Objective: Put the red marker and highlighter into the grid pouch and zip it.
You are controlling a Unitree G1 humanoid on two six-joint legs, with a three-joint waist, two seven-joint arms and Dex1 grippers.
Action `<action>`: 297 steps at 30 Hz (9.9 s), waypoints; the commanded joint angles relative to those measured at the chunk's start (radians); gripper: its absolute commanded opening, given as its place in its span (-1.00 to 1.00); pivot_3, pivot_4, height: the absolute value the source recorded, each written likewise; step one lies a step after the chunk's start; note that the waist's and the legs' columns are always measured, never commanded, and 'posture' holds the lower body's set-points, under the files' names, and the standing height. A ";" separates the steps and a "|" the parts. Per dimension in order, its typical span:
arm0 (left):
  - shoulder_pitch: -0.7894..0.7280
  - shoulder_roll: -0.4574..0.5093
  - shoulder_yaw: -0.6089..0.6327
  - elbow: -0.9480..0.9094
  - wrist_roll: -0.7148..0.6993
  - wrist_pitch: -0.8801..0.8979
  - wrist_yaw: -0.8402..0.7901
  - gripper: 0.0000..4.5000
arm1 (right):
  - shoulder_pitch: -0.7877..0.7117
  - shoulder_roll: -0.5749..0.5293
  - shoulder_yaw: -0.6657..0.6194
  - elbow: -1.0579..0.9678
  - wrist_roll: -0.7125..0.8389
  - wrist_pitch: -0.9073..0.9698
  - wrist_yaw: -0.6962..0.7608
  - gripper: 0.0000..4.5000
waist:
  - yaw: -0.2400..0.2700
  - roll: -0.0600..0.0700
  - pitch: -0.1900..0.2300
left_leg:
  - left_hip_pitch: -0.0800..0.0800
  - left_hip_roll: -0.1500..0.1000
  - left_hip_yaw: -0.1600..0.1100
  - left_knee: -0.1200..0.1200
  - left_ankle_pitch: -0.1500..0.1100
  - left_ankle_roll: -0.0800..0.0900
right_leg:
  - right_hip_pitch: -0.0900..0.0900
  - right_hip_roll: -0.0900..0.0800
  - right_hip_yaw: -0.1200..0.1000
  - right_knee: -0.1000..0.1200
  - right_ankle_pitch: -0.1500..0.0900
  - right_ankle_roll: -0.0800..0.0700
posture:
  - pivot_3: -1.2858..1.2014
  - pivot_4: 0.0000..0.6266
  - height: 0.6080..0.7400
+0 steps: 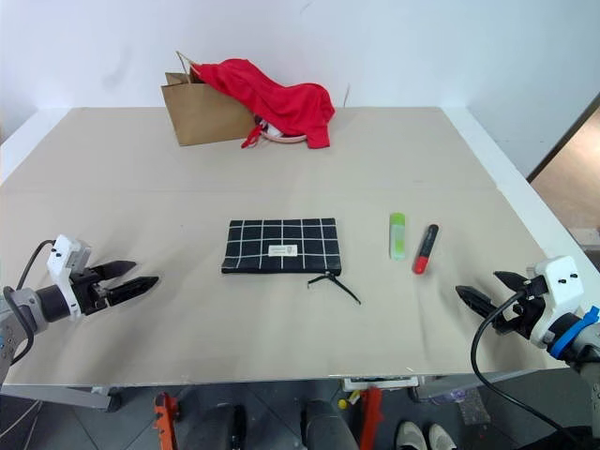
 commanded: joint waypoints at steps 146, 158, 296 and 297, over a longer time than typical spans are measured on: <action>-0.499 -0.373 -0.381 0.189 0.405 -0.459 0.103 -1.00 | -0.860 0.375 0.591 0.287 -0.255 0.165 -0.157 0.30 | 0.002 0.007 -0.006 | -0.015 -0.001 0.005 0.003 0.008 0.007 | -0.015 0.002 0.001 0.006 0.012 -0.005 | 0.03 -0.52 1.00; -0.497 -0.377 -0.378 0.193 0.402 -0.464 0.111 -1.00 | -0.873 0.393 0.610 0.304 -0.263 0.093 -0.115 -0.98 | 0.001 0.007 -0.006 | -0.015 -0.001 0.005 0.002 0.008 0.007 | -0.015 0.001 0.000 0.006 0.012 -0.005 | 0.03 -0.52 1.00; -0.474 -0.450 -0.399 0.145 0.322 -0.415 -0.026 -1.00 | -0.690 -0.067 0.732 -0.085 -0.584 -0.312 0.052 -0.77 | 0.001 0.006 -0.005 | -0.010 -0.003 0.000 0.002 0.011 0.004 | -0.011 0.001 -0.002 0.011 0.006 -0.001 | 0.03 -0.52 1.00; -0.474 -0.450 -0.400 0.145 0.322 -0.414 -0.027 -1.00 | -0.705 -0.058 0.753 -0.072 -0.602 -0.326 0.055 -0.77 | 0.001 0.006 -0.005 | -0.010 -0.003 0.000 0.002 0.011 0.004 | -0.012 0.001 -0.002 0.011 0.006 -0.001 | 0.03 -0.52 1.00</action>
